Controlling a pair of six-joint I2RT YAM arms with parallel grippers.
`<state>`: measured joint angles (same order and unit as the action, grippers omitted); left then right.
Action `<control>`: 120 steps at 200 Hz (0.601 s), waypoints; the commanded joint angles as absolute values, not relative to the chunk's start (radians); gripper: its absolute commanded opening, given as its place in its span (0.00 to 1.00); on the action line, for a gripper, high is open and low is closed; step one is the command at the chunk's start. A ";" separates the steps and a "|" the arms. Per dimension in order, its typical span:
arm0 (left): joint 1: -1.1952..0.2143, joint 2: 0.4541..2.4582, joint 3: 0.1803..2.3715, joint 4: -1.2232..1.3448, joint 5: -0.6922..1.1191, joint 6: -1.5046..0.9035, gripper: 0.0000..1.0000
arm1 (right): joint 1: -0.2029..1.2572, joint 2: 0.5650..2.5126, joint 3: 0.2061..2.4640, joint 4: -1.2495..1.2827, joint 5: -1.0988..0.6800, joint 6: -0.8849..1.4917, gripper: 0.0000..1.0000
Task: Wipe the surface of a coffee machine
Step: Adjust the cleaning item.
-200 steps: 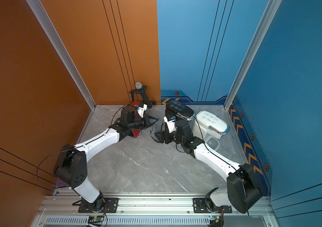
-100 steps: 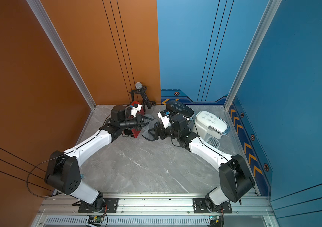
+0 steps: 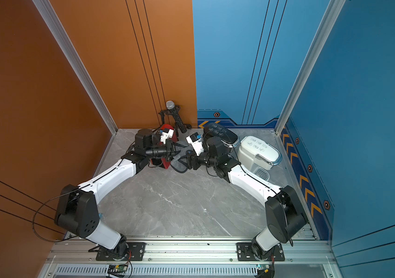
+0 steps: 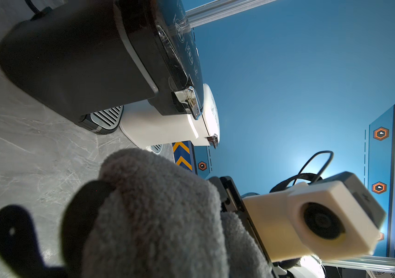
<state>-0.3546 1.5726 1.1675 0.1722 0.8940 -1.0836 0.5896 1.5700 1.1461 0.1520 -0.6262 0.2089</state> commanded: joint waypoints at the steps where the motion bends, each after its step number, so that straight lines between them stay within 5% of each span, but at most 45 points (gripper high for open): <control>1: -0.367 1.553 1.146 0.160 0.973 -1.087 0.03 | 0.588 1.586 1.187 0.245 -0.602 0.234 0.30; 20: -0.357 1.547 1.138 0.161 0.970 -1.080 0.11 | 0.585 1.581 1.180 0.247 -0.582 0.236 0.08; 44: -0.314 1.525 1.111 0.161 0.939 -1.066 0.32 | 0.584 1.571 1.180 0.234 -0.557 0.239 0.00; 78: -0.217 1.440 1.044 0.160 0.850 -1.045 0.53 | 0.583 1.565 1.197 0.183 -0.530 0.230 0.00; 120: -0.084 1.374 0.954 0.151 0.774 -1.017 0.57 | 0.591 1.596 1.290 0.066 -0.499 0.207 0.00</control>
<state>-0.1413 1.4048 0.9981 0.1825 0.8349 -1.0588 0.5896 1.5806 1.2015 0.1326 -0.5457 0.2249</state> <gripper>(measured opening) 0.573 0.134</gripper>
